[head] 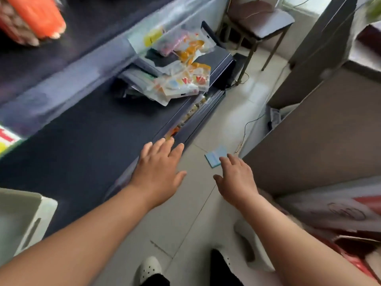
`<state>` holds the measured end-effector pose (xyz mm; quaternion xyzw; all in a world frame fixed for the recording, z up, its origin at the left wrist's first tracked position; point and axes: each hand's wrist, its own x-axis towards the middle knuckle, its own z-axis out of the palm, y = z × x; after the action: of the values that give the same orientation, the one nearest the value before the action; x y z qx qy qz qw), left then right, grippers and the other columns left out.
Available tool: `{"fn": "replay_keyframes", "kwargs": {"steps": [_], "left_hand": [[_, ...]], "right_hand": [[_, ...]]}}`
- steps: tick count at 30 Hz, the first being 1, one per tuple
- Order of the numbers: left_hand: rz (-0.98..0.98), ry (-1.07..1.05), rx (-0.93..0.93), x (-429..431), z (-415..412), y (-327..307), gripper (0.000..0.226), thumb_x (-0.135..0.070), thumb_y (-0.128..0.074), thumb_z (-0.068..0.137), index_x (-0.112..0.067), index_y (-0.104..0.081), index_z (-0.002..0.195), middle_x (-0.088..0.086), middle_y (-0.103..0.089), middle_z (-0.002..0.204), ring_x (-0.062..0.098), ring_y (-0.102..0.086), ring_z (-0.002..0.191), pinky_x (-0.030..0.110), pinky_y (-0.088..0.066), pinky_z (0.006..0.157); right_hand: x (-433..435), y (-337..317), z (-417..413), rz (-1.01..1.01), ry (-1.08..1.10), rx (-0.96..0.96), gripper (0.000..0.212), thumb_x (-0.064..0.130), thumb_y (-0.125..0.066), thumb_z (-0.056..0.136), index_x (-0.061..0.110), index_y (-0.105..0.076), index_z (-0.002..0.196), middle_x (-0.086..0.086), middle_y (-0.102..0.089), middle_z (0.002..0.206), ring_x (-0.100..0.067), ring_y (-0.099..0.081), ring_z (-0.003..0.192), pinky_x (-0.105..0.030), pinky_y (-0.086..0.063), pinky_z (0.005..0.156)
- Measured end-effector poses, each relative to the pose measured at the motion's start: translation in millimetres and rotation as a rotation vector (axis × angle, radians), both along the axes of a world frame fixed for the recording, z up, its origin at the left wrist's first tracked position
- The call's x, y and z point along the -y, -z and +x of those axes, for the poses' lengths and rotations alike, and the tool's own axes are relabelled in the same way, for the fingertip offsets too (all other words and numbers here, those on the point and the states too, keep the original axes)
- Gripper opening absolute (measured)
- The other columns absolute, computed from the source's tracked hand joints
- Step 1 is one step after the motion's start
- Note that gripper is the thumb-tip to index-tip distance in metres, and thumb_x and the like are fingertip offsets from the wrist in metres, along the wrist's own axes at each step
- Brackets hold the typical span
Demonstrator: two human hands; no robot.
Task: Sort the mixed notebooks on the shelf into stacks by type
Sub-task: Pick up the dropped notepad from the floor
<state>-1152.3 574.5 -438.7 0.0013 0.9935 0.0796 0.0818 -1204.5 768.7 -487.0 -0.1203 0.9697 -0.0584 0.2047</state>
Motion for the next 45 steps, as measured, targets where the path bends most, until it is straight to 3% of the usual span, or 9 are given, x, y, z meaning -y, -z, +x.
{"fn": "replay_keyframes", "kwargs": {"steps": [7, 14, 18, 21, 25, 29, 34, 39, 45], "left_hand": [[-0.012, 0.059, -0.020, -5, -77, 179, 0.066, -0.037, -0.068, 0.083, -0.010, -0.048, 0.139, 0.017, -0.048, 0.142, 0.036, -0.043, 0.132, 0.050, -0.028, 0.111], [-0.075, 0.104, -0.008, -10, -122, 315, 0.065, -0.042, -0.056, 0.091, -0.013, -0.037, 0.146, 0.012, -0.038, 0.149, 0.029, -0.032, 0.139, 0.044, -0.019, 0.115], [-0.065, 0.114, 0.004, -15, -139, 375, 0.064, -0.044, -0.050, 0.094, -0.016, -0.031, 0.147, 0.009, -0.031, 0.153, 0.026, -0.027, 0.141, 0.041, -0.015, 0.116], [-0.049, 0.097, 0.008, -18, -145, 409, 0.062, -0.042, -0.053, 0.092, -0.014, -0.036, 0.146, 0.010, -0.036, 0.151, 0.028, -0.031, 0.139, 0.041, -0.018, 0.115], [-0.048, 0.069, 0.068, -19, -143, 440, 0.062, -0.042, -0.050, 0.094, -0.016, -0.033, 0.148, 0.008, -0.033, 0.153, 0.026, -0.028, 0.141, 0.040, -0.016, 0.116], [-0.063, 0.054, 0.125, -19, -138, 461, 0.062, -0.042, -0.051, 0.094, -0.014, -0.035, 0.146, 0.010, -0.034, 0.152, 0.028, -0.029, 0.140, 0.042, -0.017, 0.116], [-0.029, 0.006, 0.155, -13, -129, 471, 0.062, -0.042, -0.049, 0.095, -0.014, -0.032, 0.148, 0.009, -0.032, 0.153, 0.026, -0.027, 0.141, 0.041, -0.015, 0.116], [-0.040, -0.022, 0.188, -3, -118, 475, 0.063, -0.044, -0.044, 0.096, -0.016, -0.027, 0.149, 0.007, -0.028, 0.155, 0.025, -0.024, 0.143, 0.040, -0.013, 0.117], [-0.029, -0.038, 0.231, 1, -103, 477, 0.062, -0.046, -0.041, 0.097, -0.019, -0.023, 0.150, 0.005, -0.025, 0.156, 0.023, -0.020, 0.144, 0.038, -0.011, 0.118]], "right_hand": [[-31, 192, -71, 0.071, 0.005, 0.056, 0.052, 0.036, -0.054, 0.096, 0.014, -0.041, 0.141, -0.011, -0.034, 0.154, -0.030, -0.034, 0.139, -0.039, -0.028, 0.115], [-34, 366, -133, 0.112, 0.022, 0.048, 0.048, 0.047, -0.049, 0.096, 0.011, -0.050, 0.128, -0.010, -0.050, 0.132, -0.030, -0.046, 0.122, -0.039, -0.039, 0.097], [-30, 442, -160, 0.130, 0.020, 0.059, 0.053, 0.052, -0.045, 0.096, 0.012, -0.046, 0.132, -0.010, -0.043, 0.141, -0.030, -0.040, 0.129, -0.041, -0.036, 0.101], [-31, 486, -175, 0.149, -0.001, 0.096, 0.062, 0.056, -0.041, 0.097, 0.014, -0.036, 0.143, -0.009, -0.024, 0.158, -0.030, -0.018, 0.146, -0.044, -0.026, 0.112], [-39, 529, -193, 0.198, -0.007, 0.204, 0.075, 0.062, -0.036, 0.095, 0.016, -0.021, 0.153, -0.004, -0.004, 0.165, -0.029, 0.004, 0.151, -0.049, -0.013, 0.119], [-39, 554, -177, 0.199, -0.004, 0.254, 0.085, 0.067, -0.035, 0.092, 0.016, -0.011, 0.155, -0.002, 0.000, 0.165, -0.028, 0.005, 0.151, -0.052, -0.009, 0.119], [-4, 548, -94, 0.131, -0.111, 0.196, 0.061, 0.048, -0.044, 0.094, 0.014, -0.032, 0.143, -0.012, -0.034, 0.145, -0.033, -0.034, 0.134, -0.046, -0.026, 0.108], [8, 541, -70, 0.098, -0.321, 0.176, 0.049, 0.015, -0.048, 0.085, 0.016, -0.041, 0.134, -0.009, -0.043, 0.130, -0.032, -0.041, 0.118, -0.041, -0.034, 0.097], [-6, 551, -129, 0.215, -0.191, 0.156, 0.093, 0.029, -0.061, 0.086, 0.016, -0.001, 0.155, -0.011, -0.007, 0.162, -0.033, -0.002, 0.150, -0.048, -0.006, 0.119]]}}
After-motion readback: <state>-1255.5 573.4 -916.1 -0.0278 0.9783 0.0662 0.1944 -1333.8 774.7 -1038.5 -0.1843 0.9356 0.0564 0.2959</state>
